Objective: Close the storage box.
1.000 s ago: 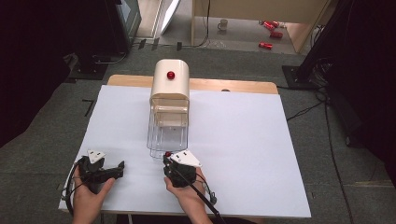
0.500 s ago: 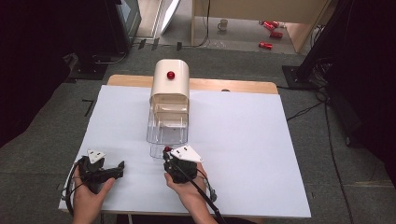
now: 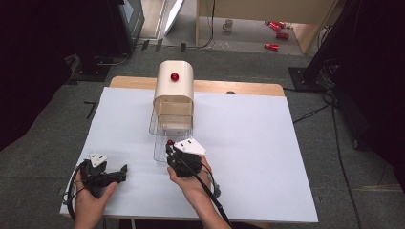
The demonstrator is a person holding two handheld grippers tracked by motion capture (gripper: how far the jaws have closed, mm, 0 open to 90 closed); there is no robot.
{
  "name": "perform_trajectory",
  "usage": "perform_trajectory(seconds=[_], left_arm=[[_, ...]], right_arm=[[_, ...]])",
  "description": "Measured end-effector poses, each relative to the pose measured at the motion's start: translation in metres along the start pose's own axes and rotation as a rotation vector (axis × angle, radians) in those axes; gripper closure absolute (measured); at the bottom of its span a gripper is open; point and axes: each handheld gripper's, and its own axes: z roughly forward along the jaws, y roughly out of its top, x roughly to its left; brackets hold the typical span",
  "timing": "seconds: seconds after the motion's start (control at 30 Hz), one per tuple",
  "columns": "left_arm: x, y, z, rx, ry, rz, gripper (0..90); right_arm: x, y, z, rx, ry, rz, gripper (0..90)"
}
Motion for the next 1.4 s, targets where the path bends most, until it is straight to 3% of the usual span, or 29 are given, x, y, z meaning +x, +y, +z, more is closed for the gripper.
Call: perform_trajectory(seconds=[1.13,1.4], left_arm=[[0.0,0.0,0.0,-0.004,0.002,0.0,1.2],[0.0,0.0,0.0,-0.004,0.002,0.0,1.2]], right_arm=[[-0.028,0.036,0.043,0.015,-0.045,0.022,76.5],[-0.035,0.042,0.051,0.02,-0.036,0.033,76.5]])
